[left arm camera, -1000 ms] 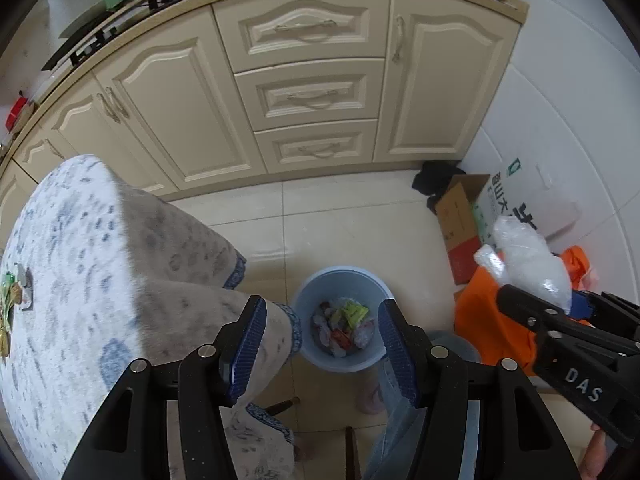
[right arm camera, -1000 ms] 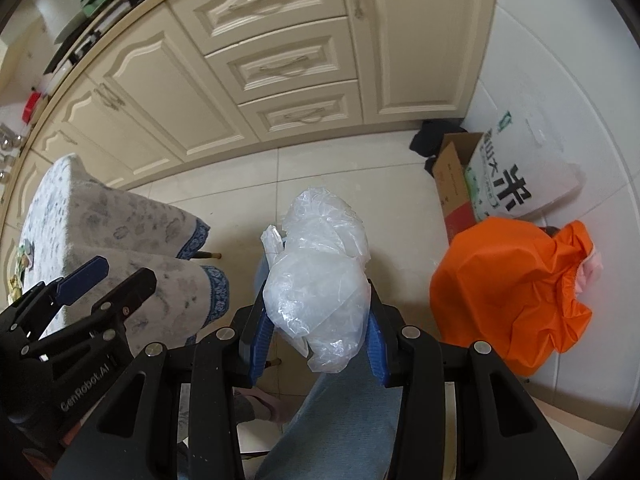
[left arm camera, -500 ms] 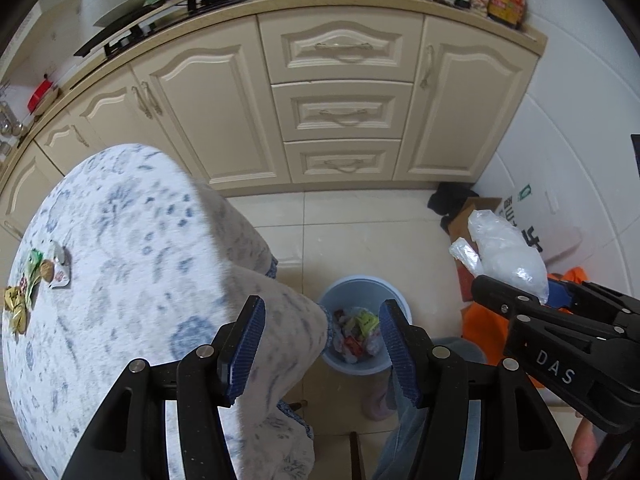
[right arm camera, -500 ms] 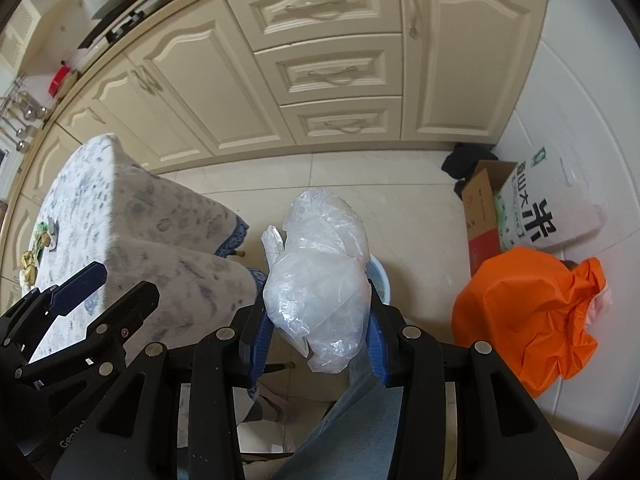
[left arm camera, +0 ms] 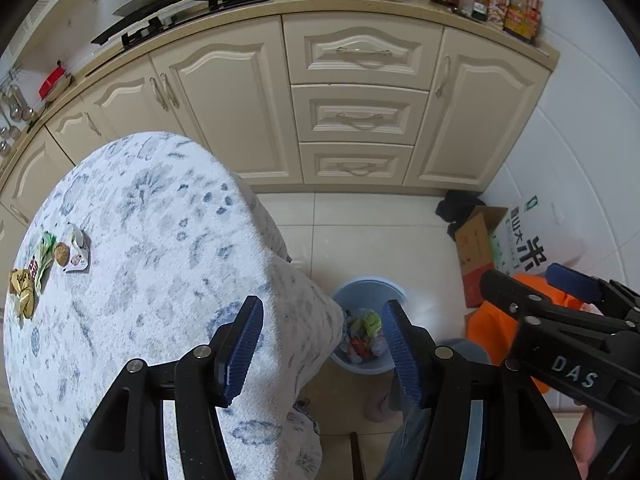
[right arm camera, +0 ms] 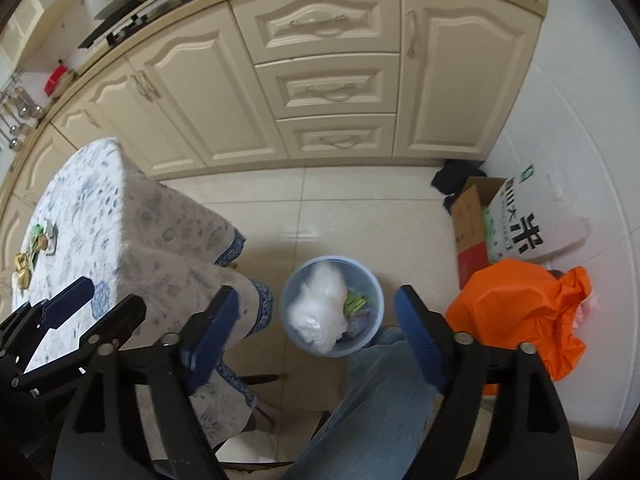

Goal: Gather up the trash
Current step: 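Move both open tools back from the bin to the table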

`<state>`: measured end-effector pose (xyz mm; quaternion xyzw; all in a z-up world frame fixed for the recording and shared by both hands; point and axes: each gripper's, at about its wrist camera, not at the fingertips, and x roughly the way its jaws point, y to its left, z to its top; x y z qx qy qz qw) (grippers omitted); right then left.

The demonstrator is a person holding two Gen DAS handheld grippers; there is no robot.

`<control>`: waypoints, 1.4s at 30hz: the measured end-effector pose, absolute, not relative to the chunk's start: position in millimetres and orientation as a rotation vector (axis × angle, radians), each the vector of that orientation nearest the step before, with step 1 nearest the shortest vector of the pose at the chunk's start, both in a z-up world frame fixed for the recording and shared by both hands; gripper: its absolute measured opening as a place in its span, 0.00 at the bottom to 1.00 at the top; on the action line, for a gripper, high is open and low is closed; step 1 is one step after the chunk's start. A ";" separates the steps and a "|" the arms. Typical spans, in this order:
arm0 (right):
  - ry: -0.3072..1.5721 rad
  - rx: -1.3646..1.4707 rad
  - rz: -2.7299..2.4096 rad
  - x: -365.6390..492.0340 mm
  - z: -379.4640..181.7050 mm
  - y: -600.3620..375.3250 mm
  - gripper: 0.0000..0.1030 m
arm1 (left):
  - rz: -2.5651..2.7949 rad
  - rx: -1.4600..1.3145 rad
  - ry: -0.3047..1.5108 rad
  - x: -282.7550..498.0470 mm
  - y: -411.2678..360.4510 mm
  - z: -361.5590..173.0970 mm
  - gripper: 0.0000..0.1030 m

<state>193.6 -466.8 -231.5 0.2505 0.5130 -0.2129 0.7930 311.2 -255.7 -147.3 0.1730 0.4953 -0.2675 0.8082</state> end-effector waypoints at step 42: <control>1.091 0.469 -0.363 214.3 -198.0 -346.8 1.00 | -0.285 0.173 1.028 306.9 -60.0 -111.1 0.77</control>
